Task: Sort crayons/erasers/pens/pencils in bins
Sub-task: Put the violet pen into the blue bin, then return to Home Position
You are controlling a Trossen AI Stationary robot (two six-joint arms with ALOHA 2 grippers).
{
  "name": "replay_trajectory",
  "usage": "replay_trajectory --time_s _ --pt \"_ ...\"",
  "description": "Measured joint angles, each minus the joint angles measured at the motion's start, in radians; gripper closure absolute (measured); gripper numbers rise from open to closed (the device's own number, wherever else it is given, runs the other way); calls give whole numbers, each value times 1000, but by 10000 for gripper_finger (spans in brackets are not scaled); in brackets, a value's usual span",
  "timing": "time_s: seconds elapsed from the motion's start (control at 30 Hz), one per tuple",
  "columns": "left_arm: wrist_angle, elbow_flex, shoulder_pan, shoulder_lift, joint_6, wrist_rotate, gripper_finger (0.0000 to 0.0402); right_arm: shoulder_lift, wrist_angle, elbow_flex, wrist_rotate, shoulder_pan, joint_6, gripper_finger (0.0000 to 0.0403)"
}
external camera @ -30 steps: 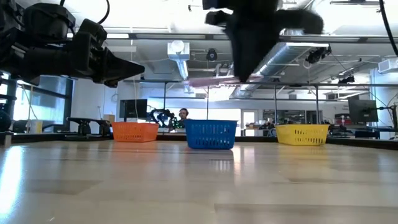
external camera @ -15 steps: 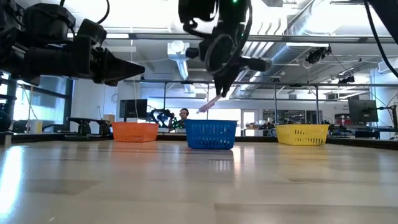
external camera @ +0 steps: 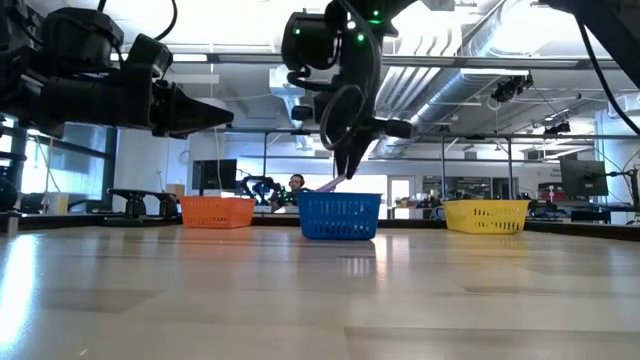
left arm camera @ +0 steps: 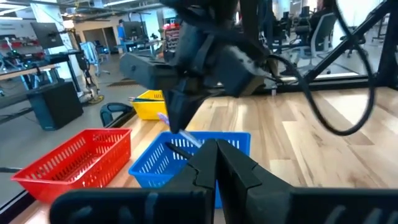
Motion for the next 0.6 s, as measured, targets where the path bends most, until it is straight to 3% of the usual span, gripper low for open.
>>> replay_trajectory --time_s 0.27,0.6 --pt "0 0 6 0 0 -2 401 11 5 0 -18 -29 -51 383" --pt "0 0 6 0 -1 -2 401 45 18 0 -60 -53 -67 317"
